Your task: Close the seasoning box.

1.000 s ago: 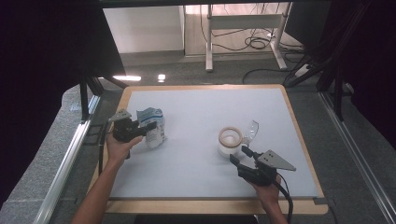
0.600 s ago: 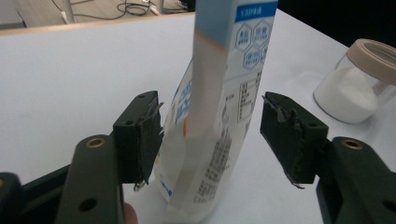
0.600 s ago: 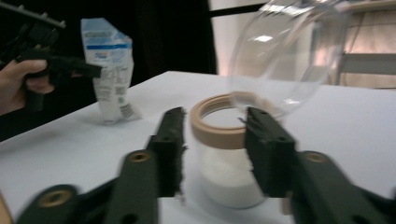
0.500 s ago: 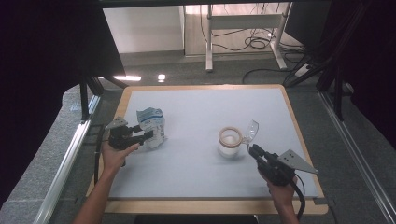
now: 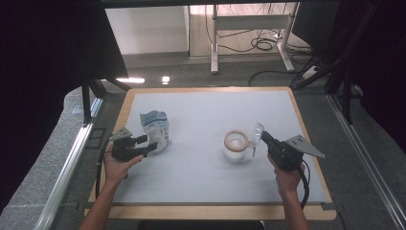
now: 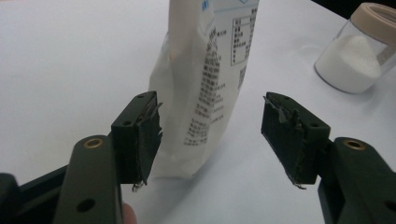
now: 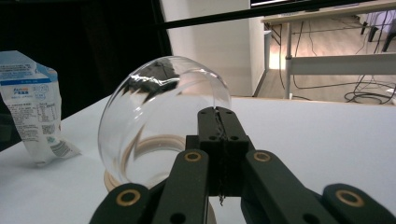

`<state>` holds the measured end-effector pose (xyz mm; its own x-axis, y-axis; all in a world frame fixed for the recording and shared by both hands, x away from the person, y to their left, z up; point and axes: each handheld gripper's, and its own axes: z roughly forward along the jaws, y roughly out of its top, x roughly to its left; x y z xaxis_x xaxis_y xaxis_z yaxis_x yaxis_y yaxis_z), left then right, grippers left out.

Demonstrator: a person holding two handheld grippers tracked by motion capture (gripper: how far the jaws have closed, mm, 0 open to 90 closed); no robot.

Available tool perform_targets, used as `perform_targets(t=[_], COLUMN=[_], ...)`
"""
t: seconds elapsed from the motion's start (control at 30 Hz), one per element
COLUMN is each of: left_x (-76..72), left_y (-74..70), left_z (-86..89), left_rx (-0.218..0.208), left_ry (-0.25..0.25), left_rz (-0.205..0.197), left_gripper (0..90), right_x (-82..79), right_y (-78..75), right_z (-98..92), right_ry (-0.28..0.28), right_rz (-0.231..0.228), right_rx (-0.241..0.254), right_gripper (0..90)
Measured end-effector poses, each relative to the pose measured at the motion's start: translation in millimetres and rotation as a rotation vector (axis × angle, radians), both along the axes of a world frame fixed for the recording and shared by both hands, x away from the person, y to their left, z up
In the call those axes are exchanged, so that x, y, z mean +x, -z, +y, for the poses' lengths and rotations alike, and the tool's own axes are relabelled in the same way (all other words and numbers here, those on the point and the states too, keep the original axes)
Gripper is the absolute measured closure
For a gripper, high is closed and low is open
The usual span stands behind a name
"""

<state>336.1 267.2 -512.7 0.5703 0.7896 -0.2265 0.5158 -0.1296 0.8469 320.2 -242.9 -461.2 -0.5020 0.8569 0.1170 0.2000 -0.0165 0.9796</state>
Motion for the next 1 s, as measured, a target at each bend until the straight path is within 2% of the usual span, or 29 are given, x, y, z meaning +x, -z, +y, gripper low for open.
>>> perform_targets(t=[0.33, 0.53, 0.57, 0.7, 0.83, 1.0], left_x=[-7.2, -9.0, -9.9, -11.2, -11.8, -12.7], left_y=[8.0, 12.2, 13.1, 15.3, 17.6, 19.6], left_z=[-0.8, -2.5, -2.9, -4.2, -4.4, -4.8], left_rx=[-0.001, 0.013, 0.010, 0.012, 0.008, 0.000], left_ry=[0.006, 0.017, 0.017, 0.020, 0.023, 0.022], left_rz=[0.013, 0.020, 0.024, 0.029, 0.032, 0.037], left_gripper=[37.8, 37.7, 37.7, 37.7, 37.7, 37.7], right_x=[5.9, 12.4, 14.9, 19.3, 21.4, 21.1], right_y=[-6.9, -10.1, -10.2, -7.4, -5.0, -6.0], right_z=[11.6, 29.1, 38.9, 56.5, 64.4, 62.2], right_ry=[-0.027, -0.087, -0.122, -0.180, -0.213, -0.214], right_rz=[0.000, 0.018, 0.028, 0.049, 0.070, 0.074], right_rx=[-0.044, -0.085, -0.114, -0.151, -0.162, -0.151], right_gripper=[89.8, 89.8, 89.7, 89.7, 89.7, 89.7])
